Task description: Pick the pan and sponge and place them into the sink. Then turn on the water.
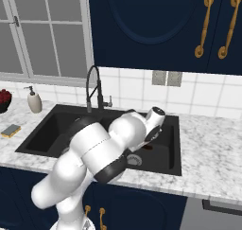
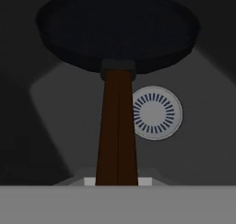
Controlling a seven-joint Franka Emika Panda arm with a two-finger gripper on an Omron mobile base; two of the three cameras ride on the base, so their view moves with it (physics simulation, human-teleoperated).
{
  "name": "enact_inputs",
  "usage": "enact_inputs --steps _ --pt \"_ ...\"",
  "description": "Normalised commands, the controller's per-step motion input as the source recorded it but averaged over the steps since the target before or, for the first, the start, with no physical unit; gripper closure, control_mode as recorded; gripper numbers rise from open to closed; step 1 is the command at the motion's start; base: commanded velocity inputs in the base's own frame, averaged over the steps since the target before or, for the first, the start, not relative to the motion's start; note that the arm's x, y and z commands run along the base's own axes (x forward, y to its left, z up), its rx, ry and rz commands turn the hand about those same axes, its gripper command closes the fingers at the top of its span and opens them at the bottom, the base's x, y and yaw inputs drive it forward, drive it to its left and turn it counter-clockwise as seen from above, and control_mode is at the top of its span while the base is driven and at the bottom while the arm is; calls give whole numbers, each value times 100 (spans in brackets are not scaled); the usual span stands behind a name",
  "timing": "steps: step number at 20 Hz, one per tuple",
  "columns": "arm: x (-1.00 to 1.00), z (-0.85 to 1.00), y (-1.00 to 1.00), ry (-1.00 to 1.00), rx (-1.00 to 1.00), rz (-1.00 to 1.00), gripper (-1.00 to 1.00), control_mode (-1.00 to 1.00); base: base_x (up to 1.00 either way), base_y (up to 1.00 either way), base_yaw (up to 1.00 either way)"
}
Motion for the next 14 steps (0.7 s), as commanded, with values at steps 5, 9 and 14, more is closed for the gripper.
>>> enact_inputs --steps 5,9,14 --pt "43 -53 4 0 0 0 100 -100 0 0 0" --pt "31 -55 1 0 0 0 100 -100 0 0 0" --pt "29 -46 1 0 -1 0 100 -100 0 0 0"
